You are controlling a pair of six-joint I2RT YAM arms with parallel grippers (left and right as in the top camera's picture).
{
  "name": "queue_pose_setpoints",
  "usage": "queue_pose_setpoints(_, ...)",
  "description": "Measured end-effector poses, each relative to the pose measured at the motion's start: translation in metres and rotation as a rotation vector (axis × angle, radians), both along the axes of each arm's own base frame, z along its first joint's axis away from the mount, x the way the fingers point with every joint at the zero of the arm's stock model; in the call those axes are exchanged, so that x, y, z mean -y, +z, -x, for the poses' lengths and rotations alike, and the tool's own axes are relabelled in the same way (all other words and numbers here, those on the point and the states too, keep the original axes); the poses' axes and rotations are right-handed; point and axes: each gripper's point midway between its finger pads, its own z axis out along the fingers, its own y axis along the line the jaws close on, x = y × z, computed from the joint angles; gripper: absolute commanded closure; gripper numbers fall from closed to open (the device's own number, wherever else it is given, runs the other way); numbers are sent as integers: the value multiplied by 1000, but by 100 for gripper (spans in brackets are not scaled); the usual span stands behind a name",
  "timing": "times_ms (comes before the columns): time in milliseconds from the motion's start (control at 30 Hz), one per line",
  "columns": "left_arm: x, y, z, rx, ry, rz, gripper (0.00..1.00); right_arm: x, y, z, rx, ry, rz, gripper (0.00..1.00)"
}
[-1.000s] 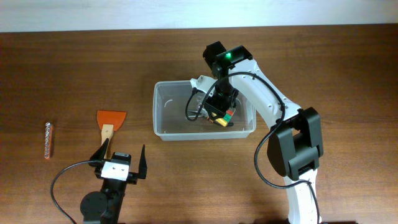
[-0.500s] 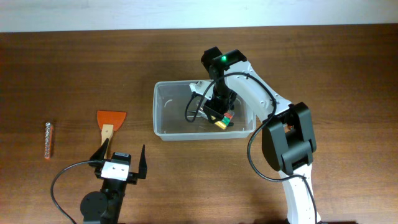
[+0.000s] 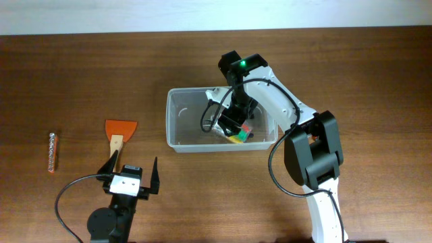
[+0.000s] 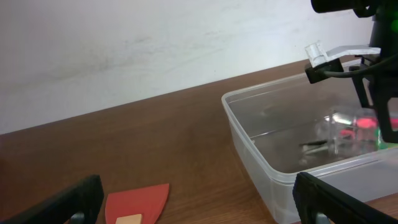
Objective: Pack container
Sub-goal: 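Lower the screwdriver case into the container beside the pliers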
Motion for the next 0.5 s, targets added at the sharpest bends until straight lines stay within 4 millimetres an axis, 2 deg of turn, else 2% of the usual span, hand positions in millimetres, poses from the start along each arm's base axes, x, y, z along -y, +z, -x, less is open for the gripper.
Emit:
queue_pose_setpoints(67,0,0,0,0,0,0,1,1,0,3,-15,-2,6,0)
queue_pose_setpoints(300,0,0,0,0,0,0,1,4,7,9,-41,0,18,1)
queue_pose_setpoints(400,0,0,0,0,0,0,1,2,22,5,-27,0,12,1)
queue_pose_setpoints(500,0,0,0,0,0,0,1,0,46,-1,1,0,-1,2)
